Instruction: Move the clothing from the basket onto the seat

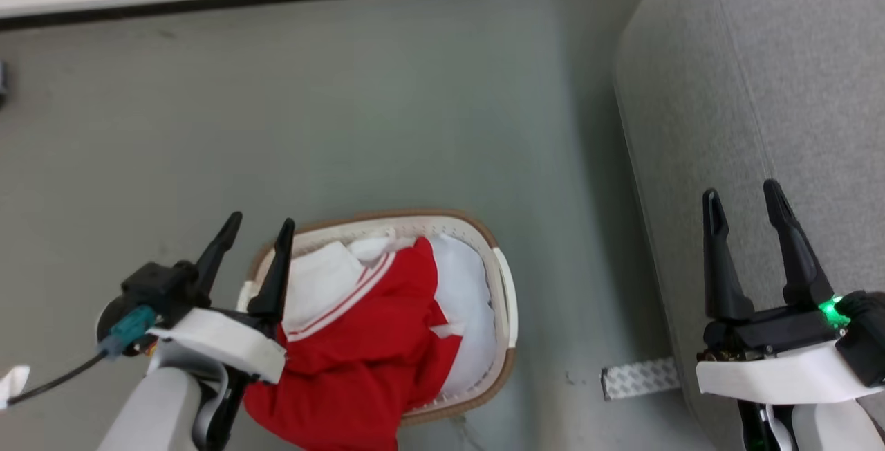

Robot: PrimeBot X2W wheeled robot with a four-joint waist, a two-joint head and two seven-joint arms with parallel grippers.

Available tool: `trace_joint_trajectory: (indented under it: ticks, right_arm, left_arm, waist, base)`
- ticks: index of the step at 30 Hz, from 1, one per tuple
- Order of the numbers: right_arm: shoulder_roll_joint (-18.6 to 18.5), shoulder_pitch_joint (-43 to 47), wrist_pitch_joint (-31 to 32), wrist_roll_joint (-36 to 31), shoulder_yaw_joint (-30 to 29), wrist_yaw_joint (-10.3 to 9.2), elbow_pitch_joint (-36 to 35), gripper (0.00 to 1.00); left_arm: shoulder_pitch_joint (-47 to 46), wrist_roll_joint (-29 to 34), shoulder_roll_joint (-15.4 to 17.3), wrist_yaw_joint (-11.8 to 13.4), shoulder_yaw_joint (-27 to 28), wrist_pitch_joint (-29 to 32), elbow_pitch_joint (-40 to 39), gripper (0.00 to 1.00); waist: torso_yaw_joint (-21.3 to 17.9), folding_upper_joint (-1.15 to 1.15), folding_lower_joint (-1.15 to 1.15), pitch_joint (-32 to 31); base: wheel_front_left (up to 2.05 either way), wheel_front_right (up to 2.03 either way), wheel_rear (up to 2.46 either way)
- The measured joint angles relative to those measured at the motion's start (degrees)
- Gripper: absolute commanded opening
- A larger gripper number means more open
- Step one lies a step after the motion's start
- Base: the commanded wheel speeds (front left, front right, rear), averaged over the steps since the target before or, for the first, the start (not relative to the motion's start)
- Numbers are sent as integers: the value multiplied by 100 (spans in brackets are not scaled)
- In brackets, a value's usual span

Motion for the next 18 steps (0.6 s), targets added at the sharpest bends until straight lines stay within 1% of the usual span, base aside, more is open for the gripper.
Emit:
trace_joint_trajectory:
  ticks: [4,9,18]
  right_arm:
    - [0,-148,0,48,48,0,-116,100]
    - [1,-318,0,92,110,1,-208,100]
    - [-1,-489,0,148,182,0,-303,100]
  left_arm:
    - [-356,-7,140,0,-375,16,554,100]
    - [-745,-82,322,0,-862,324,1112,100]
    - [-1136,-234,611,0,-1708,975,1627,100]
  waist:
    - [-127,0,0,356]
    - [-267,0,0,754]
    - [-429,0,-1,1188]
  base:
    - [0,0,0]
    - [0,0,0]
    - [0,0,0]
